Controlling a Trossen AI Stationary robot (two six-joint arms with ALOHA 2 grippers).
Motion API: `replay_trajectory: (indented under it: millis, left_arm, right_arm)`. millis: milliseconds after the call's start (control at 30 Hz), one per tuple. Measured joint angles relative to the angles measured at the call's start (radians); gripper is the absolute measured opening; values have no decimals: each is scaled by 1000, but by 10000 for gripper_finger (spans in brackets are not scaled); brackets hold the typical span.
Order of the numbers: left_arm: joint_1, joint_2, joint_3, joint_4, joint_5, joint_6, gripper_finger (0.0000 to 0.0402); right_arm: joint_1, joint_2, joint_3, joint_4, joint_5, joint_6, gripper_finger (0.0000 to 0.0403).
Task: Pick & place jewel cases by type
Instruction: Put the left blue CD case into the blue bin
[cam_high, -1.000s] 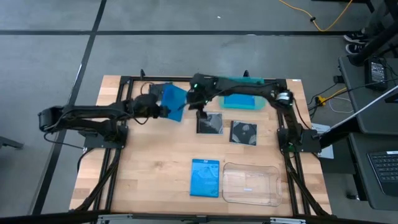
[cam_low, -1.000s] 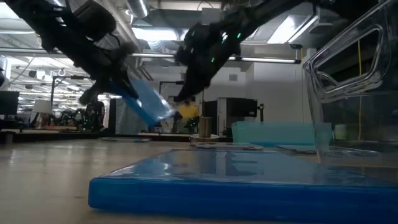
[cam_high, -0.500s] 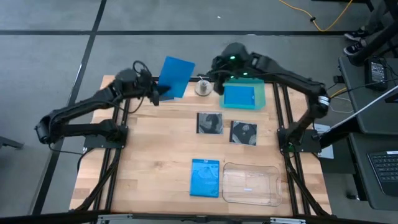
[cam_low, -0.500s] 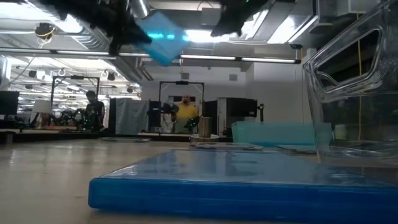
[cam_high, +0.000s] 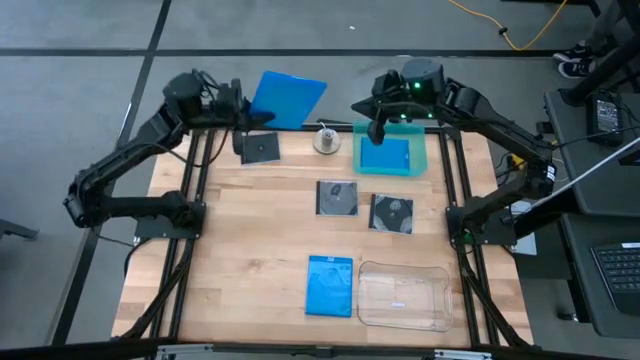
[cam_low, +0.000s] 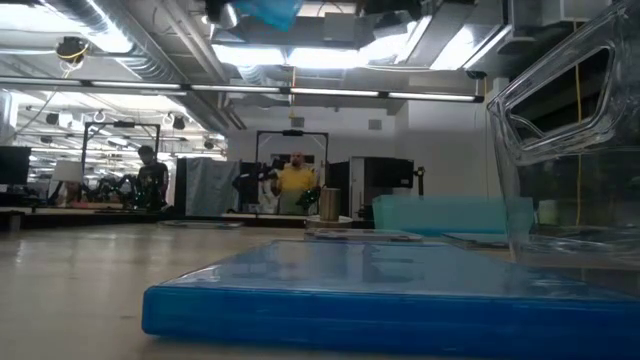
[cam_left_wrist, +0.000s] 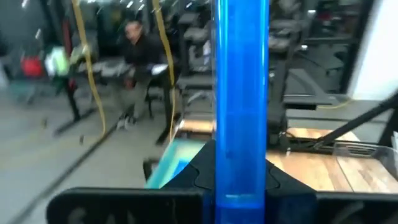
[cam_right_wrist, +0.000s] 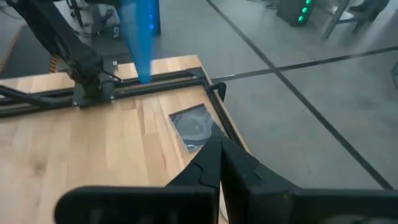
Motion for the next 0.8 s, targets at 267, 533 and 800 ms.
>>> replay_trajectory:
  millis: [267, 533, 800]
  left_arm:
    - [-46, -5, 183, -104, 18, 254, 22]
    - [-127, -11, 297, -180, -8, 514, 22]
    - [-212, -19, 360, -188, -78, 809, 22]
  right_arm:
    - [25, -8, 0, 73, -138, 55, 7]
    - [55, -8, 0, 116, -192, 30, 7]
    - [58, -8, 0, 119, -192, 29, 7]
